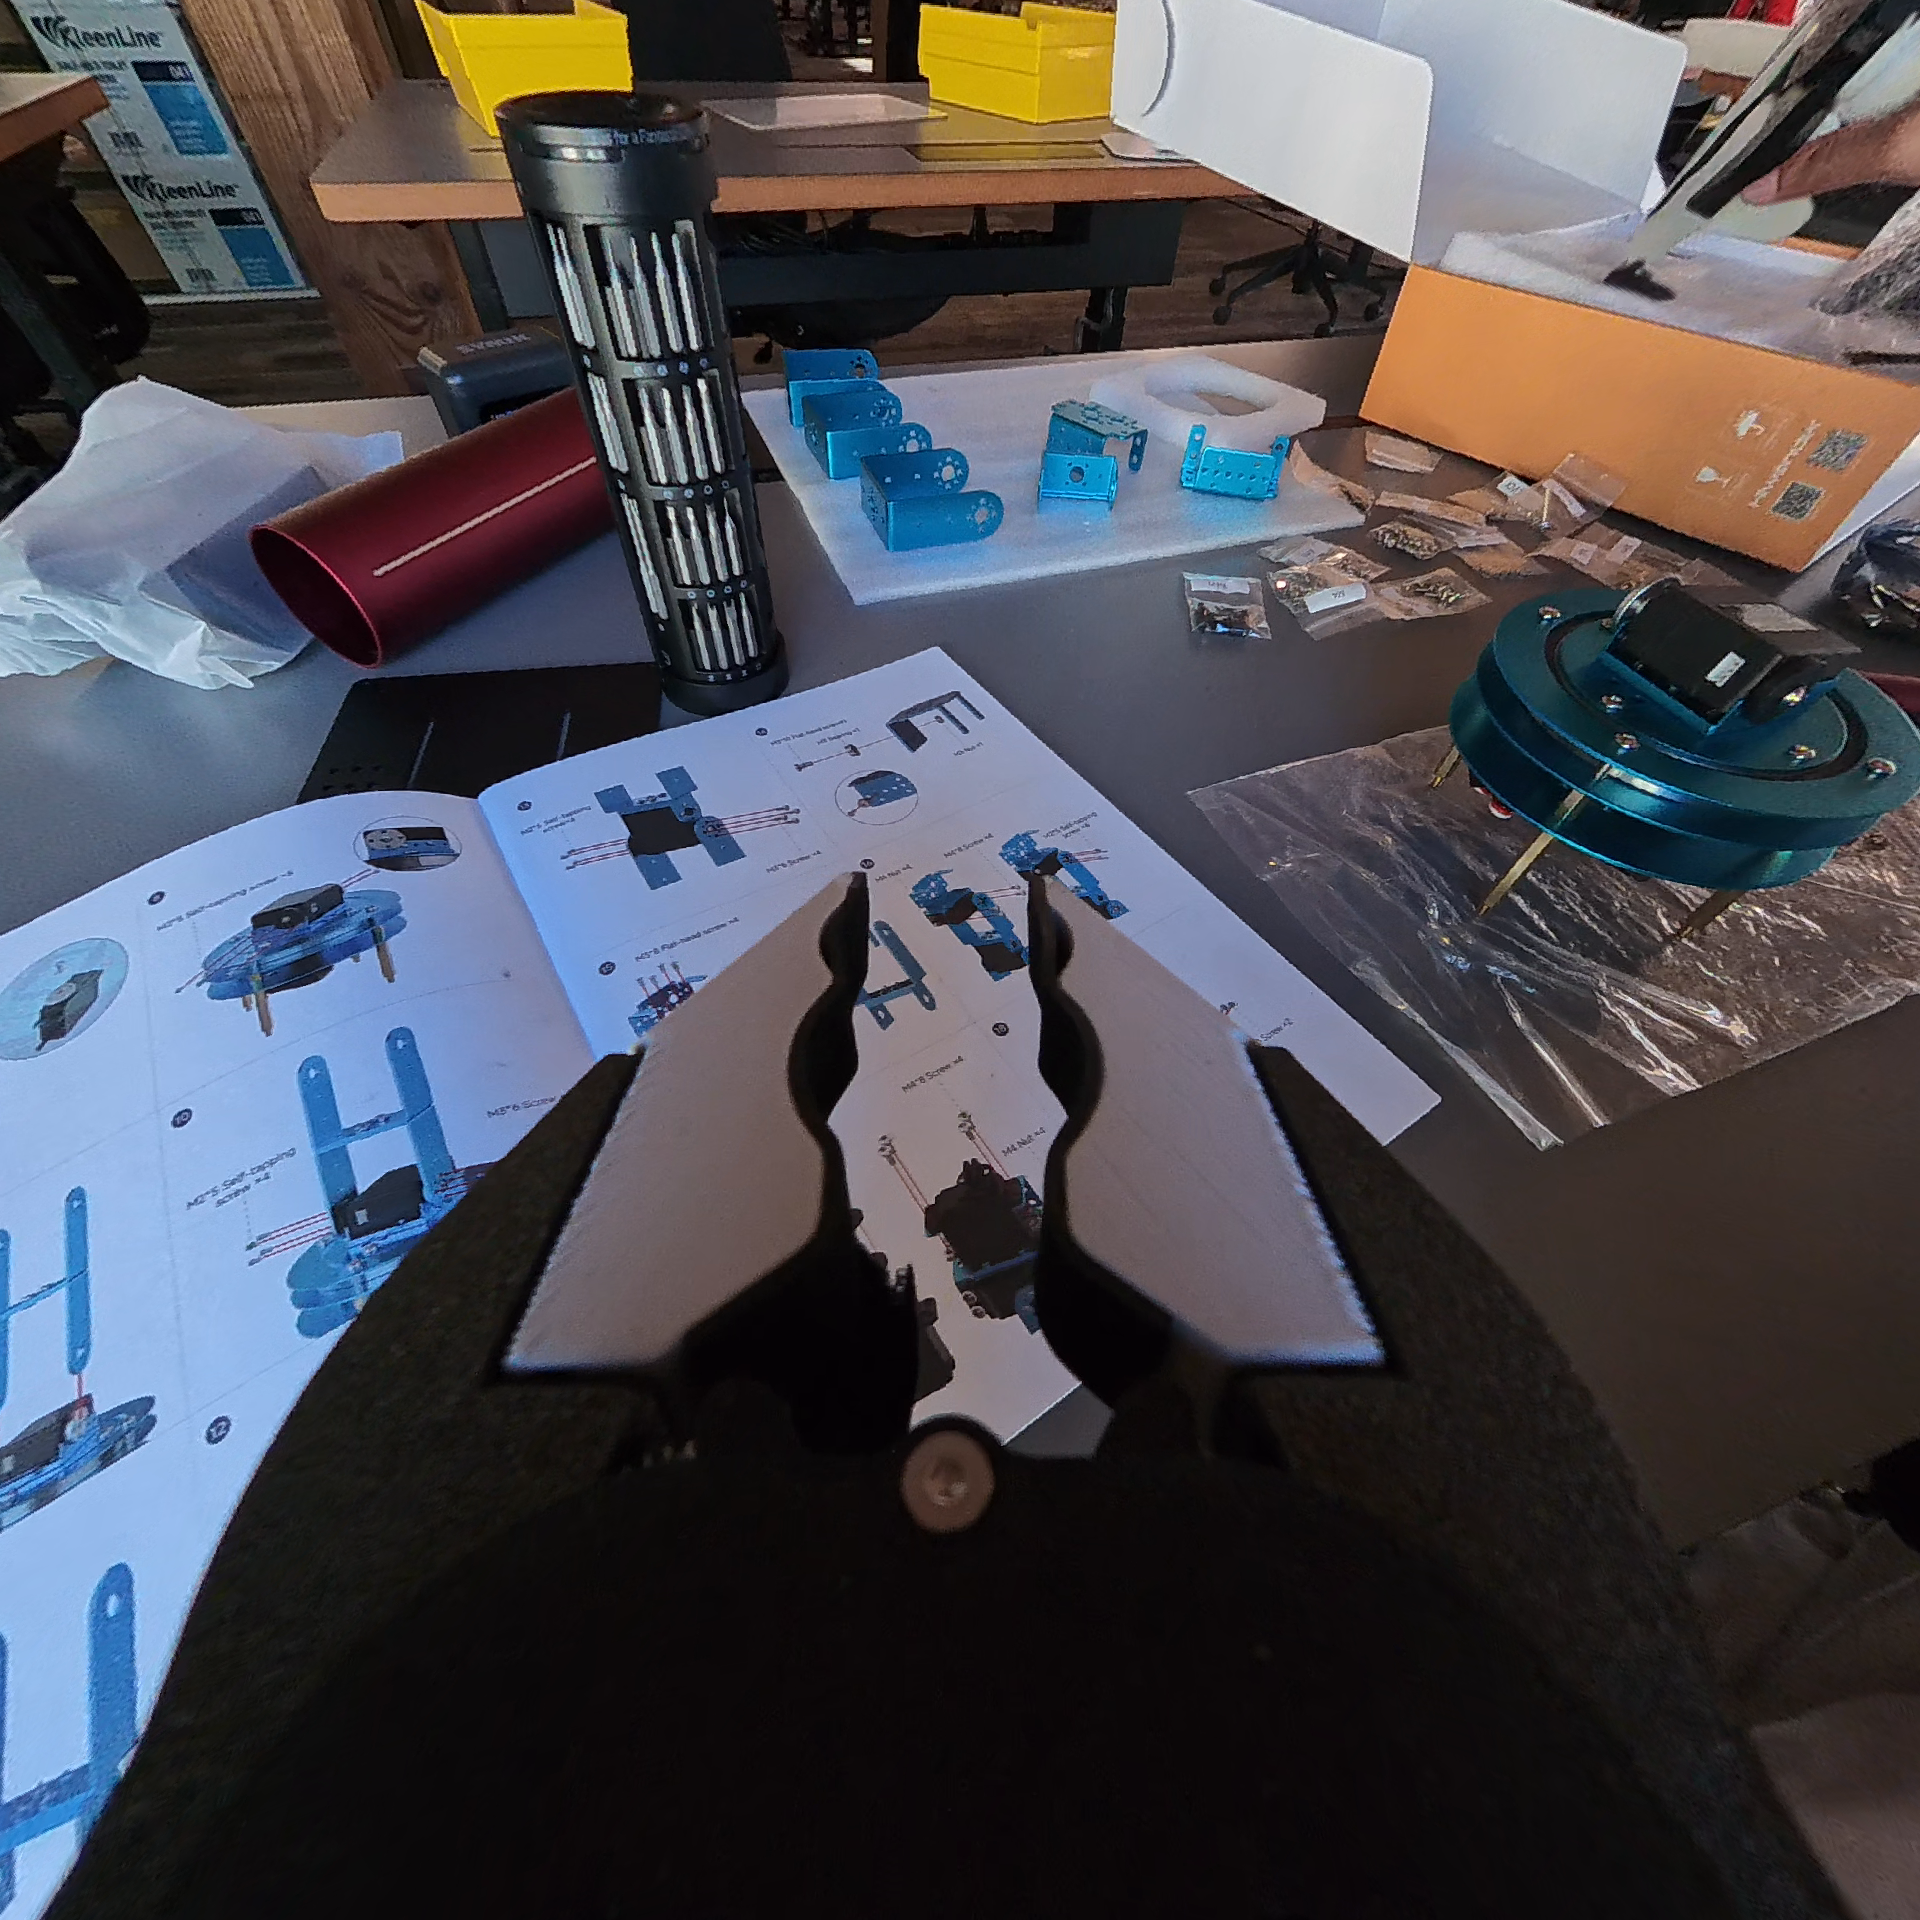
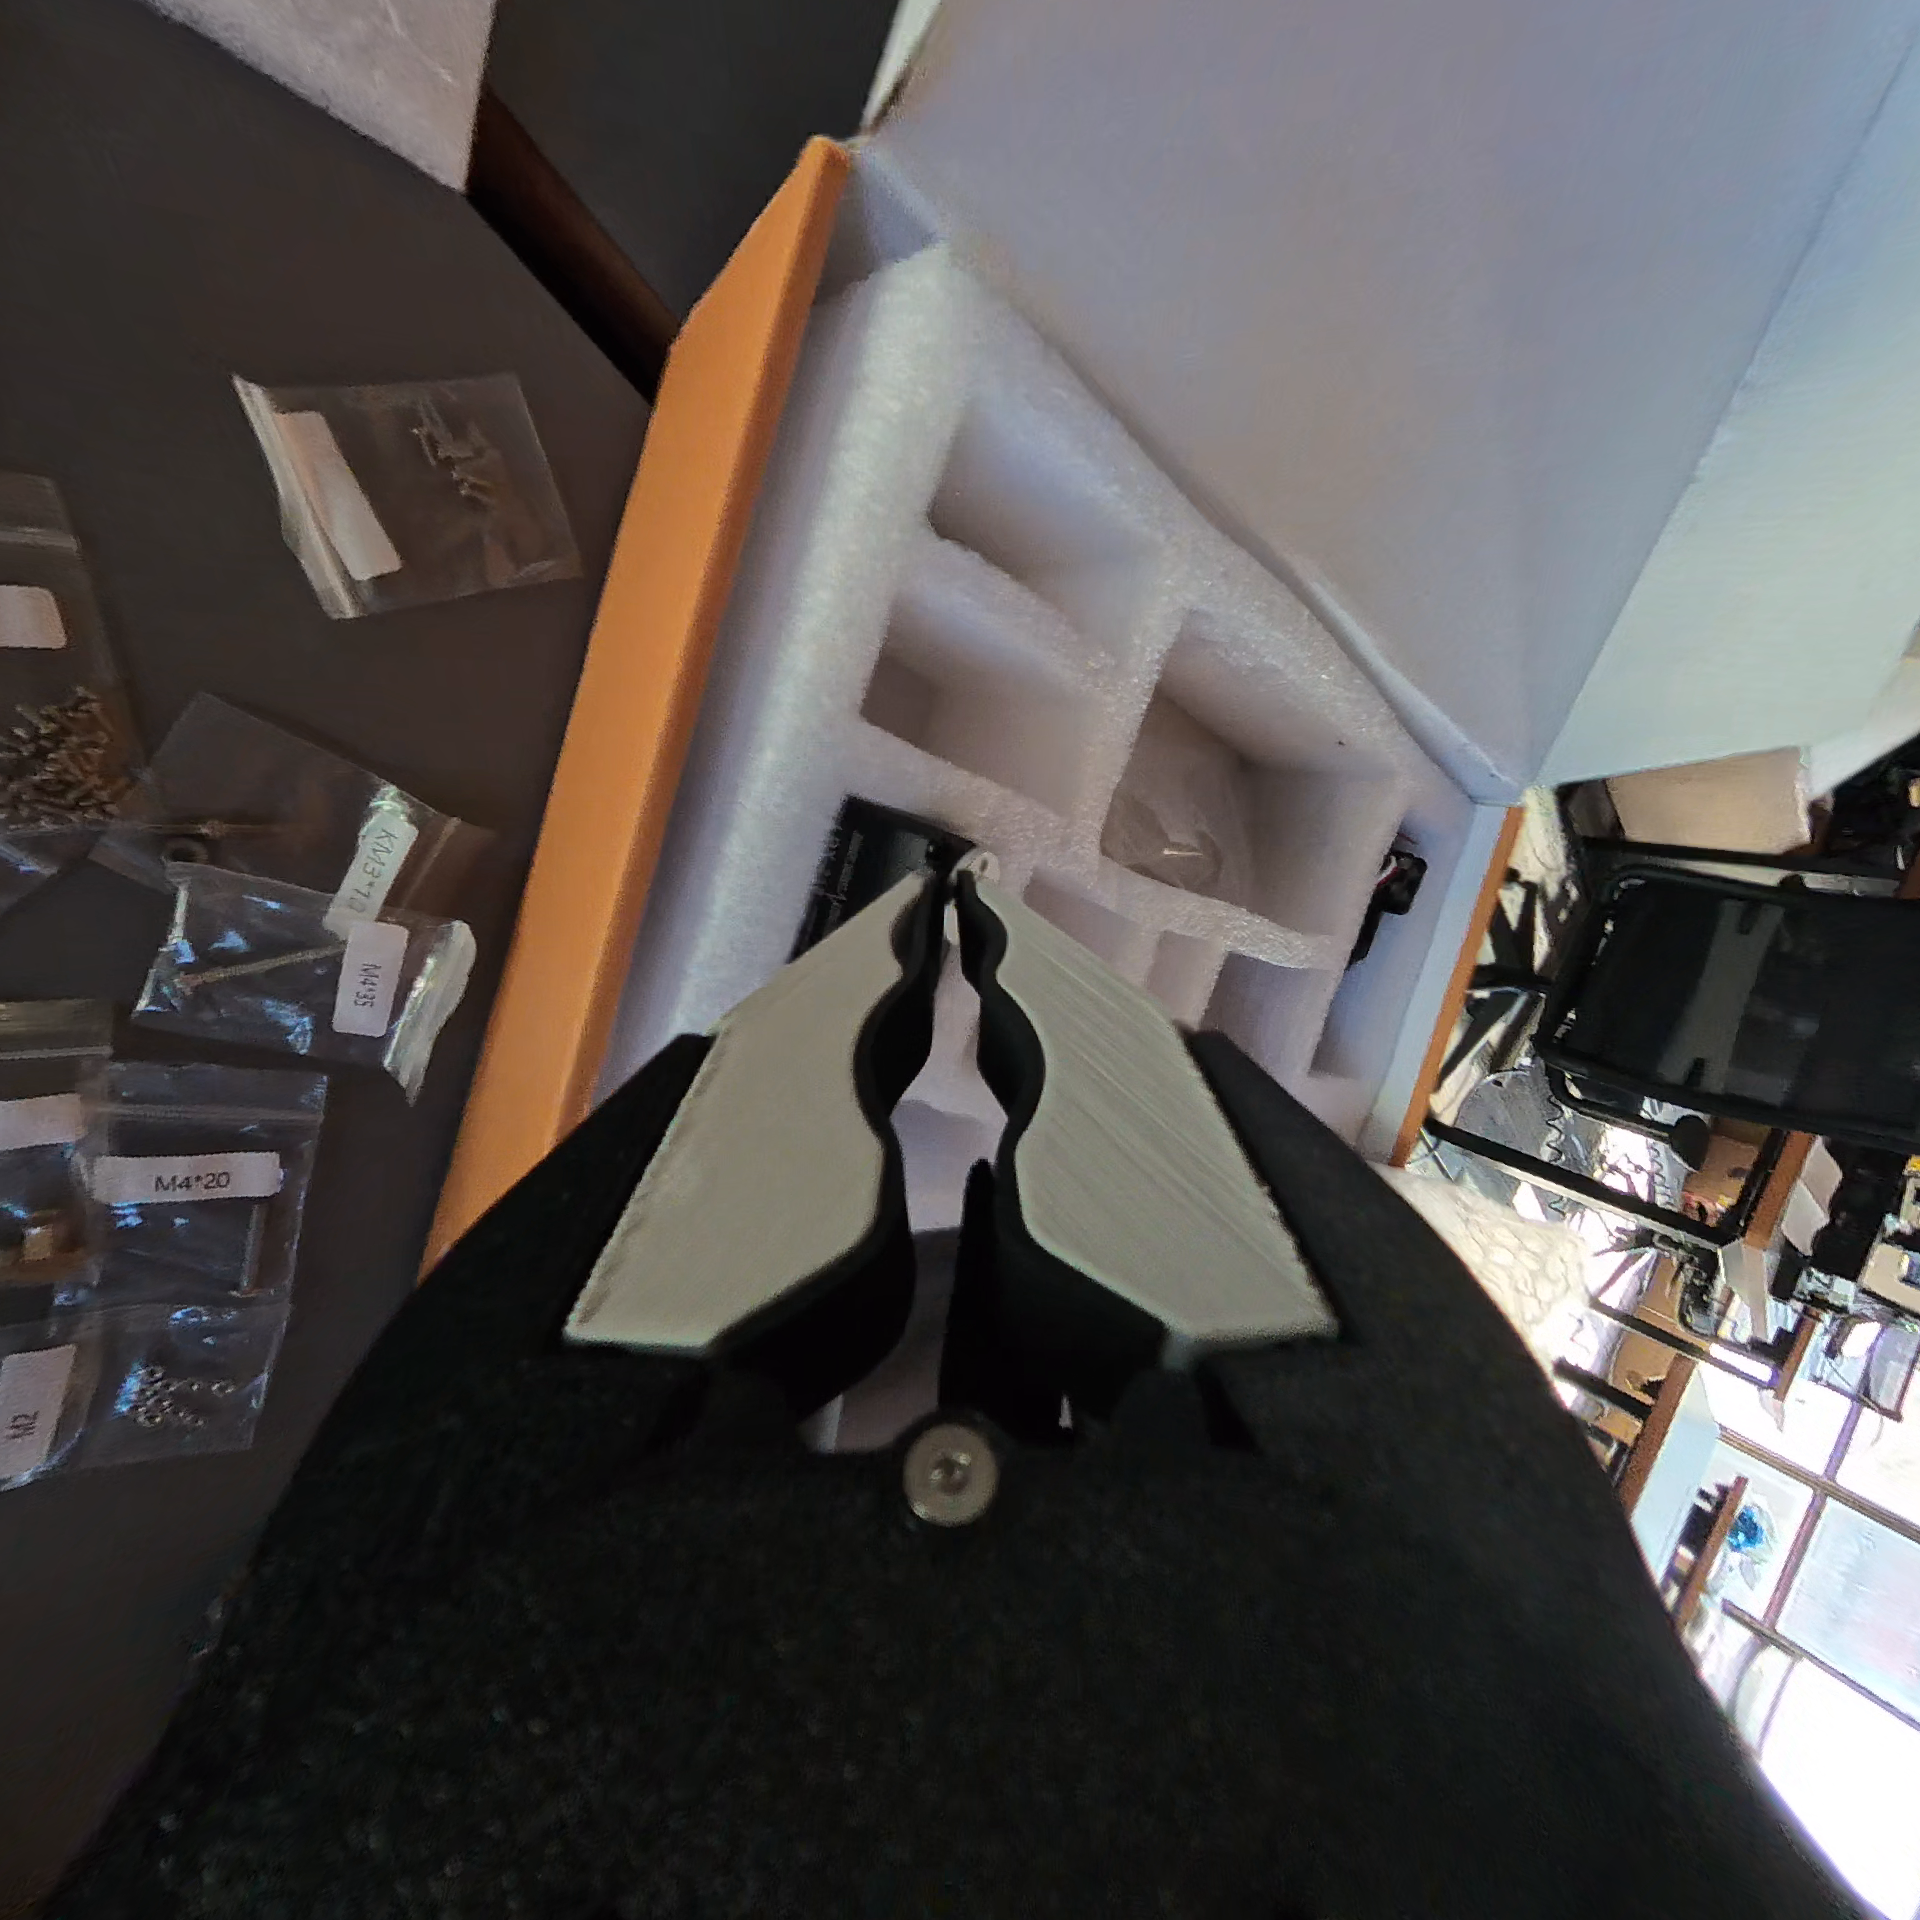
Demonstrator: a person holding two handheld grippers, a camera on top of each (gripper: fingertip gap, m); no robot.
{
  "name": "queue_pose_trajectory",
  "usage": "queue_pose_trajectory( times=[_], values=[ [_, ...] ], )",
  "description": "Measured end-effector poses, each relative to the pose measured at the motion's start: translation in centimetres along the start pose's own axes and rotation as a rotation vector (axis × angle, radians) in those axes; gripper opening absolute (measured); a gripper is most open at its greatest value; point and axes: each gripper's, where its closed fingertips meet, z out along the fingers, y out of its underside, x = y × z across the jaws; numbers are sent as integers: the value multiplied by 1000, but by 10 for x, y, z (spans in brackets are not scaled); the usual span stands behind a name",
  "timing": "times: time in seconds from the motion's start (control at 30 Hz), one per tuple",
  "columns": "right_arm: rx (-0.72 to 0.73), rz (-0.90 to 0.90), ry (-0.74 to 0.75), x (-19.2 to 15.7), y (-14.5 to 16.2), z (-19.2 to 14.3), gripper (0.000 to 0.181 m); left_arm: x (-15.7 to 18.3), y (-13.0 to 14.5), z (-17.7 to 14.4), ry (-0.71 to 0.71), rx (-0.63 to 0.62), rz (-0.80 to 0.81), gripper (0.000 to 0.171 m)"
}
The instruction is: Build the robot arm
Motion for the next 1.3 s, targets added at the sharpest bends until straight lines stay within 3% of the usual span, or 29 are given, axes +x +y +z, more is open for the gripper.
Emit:
queue_pose_trajectory(
  times=[0.27,0.37,0.63,0.77,0.87,1.03,1.1,1.3],
  values=[
    [50,68,68,32,6,-12,0,3,0,3,6,-6,7,30],
    [102,207,-145,29,10,-2,0,4,1,3,8,-4,8,30],
    [82,288,-301,43,32,46,0,8,3,9,27,-9,5,30],
    [169,364,-391,47,23,47,0,9,3,8,26,-11,9,30],
    [216,340,-379,48,22,43,1,8,2,6,18,-7,7,30],
    [318,343,-375,51,19,19,21,8,1,5,13,-9,13,30],
    [339,324,-444,42,21,7,29,7,2,5,11,-12,15,30],
    [244,-32,-379,17,41,11,58,9,1,7,15,-16,20,30]
  ],
)
